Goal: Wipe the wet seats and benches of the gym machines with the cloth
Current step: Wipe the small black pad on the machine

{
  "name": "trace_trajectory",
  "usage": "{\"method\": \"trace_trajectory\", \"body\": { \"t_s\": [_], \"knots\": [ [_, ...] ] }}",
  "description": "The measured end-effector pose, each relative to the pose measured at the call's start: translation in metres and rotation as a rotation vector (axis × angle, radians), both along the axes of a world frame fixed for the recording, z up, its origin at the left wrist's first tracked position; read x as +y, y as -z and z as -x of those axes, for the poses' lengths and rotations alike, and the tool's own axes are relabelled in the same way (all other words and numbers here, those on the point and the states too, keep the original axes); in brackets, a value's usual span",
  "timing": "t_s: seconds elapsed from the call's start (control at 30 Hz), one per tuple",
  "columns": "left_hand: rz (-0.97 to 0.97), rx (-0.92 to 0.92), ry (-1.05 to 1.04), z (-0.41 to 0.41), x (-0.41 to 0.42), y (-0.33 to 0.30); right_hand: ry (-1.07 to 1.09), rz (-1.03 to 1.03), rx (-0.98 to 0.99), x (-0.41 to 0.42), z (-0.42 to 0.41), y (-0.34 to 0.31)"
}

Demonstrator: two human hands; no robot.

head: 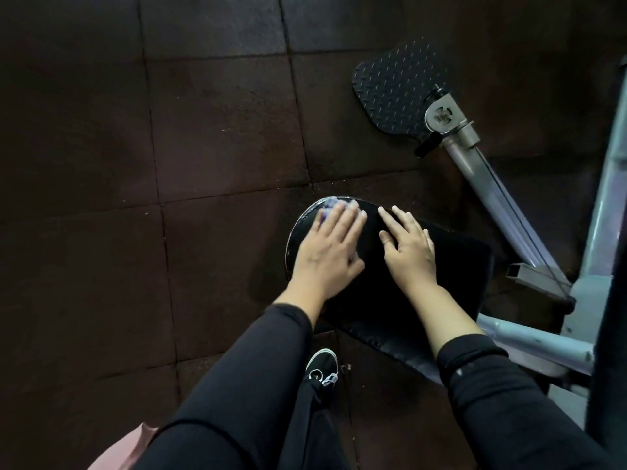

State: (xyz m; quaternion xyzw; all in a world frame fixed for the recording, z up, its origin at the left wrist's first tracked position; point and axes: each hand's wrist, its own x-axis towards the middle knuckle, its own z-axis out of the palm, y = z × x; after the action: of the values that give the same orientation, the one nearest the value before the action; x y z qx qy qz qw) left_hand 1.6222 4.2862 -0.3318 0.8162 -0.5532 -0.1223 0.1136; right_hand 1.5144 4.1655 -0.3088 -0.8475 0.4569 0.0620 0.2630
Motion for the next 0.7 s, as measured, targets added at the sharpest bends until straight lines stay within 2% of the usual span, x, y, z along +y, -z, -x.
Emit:
{"method": "trace_trajectory", "body": {
  "t_s": [0.13,0.33,0.4,0.57,0.7],
  "knots": [
    [-0.052,0.076,-0.215,-0.023,0.001,-0.003,-0.024,0.016,0.011,0.003,-0.001,-0.001],
    [0.055,0.173,-0.463,0.009,0.059,0.002,-0.003,0.023,-0.021,0.007,0.000,0.000],
    [0.065,0.090,-0.389,0.025,0.067,0.001,0.004,0.014,-0.031,0.005,0.001,0.000],
    [-0.007,-0.002,0.050,0.067,0.047,-0.002,-0.002,-0.075,-0.114,0.002,0.010,-0.001],
    [-0.059,0.012,0.103,0.080,0.004,-0.001,0.170,-0.030,-0.312,0.011,0.028,-0.006]
  ]
}}
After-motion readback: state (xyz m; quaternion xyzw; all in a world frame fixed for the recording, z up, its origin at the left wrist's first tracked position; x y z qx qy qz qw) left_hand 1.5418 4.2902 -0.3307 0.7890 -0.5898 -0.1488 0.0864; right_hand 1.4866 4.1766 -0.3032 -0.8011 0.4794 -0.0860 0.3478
